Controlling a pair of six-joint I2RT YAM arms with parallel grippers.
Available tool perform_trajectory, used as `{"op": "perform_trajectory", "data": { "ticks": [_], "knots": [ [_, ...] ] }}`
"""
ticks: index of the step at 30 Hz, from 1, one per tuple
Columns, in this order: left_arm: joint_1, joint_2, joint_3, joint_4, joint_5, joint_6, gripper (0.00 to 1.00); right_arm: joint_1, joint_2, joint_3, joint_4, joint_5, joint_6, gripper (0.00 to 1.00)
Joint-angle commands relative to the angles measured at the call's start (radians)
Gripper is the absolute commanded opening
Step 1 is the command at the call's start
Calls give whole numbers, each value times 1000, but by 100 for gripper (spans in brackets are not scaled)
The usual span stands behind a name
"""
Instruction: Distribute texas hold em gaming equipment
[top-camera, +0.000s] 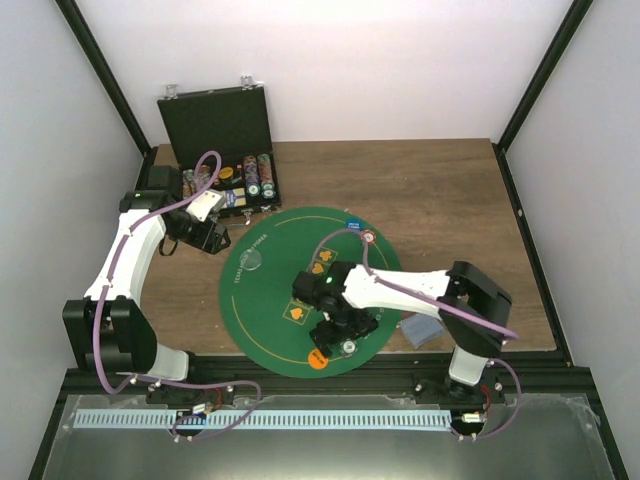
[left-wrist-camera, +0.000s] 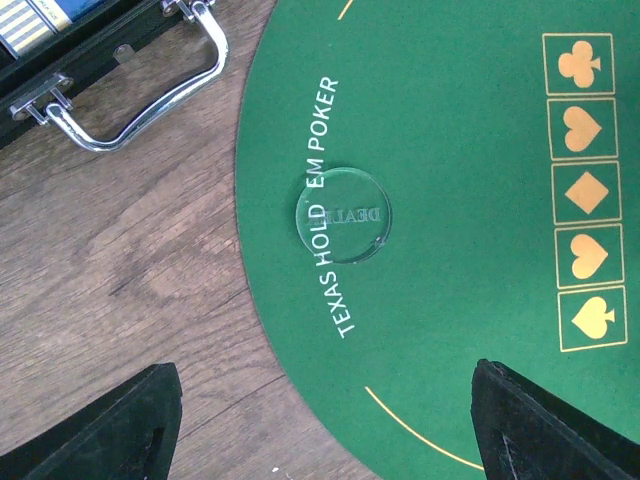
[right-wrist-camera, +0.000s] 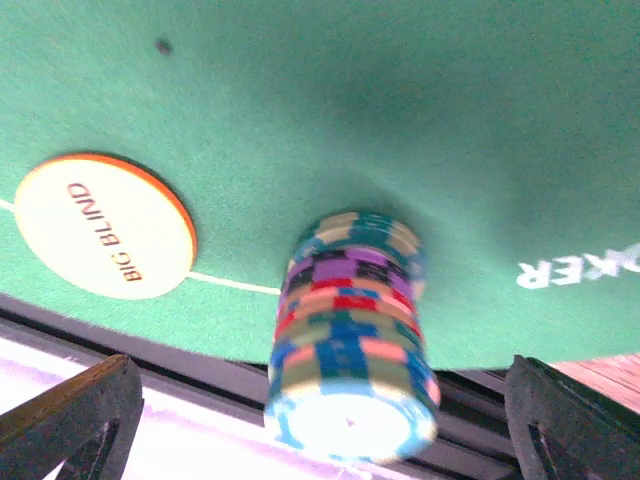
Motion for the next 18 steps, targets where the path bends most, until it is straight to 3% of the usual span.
{"op": "perform_trajectory", "data": {
  "ticks": [1, 8, 14, 18],
  "knots": [
    [-4, -24, 8, 2, 14, 7, 81, -61, -111, 95, -123, 107, 64, 100],
    [-5, -9, 6, 10, 22, -2, 81, -303, -224, 53, -16, 159, 119, 100],
    [-4, -27, 6, 10, 35, 3, 81, -499, -258, 17, -104, 235, 329, 100],
    [-4, -22, 0, 14, 35, 3, 81, -612, -357, -93, -107, 188, 407, 100]
  ]
}}
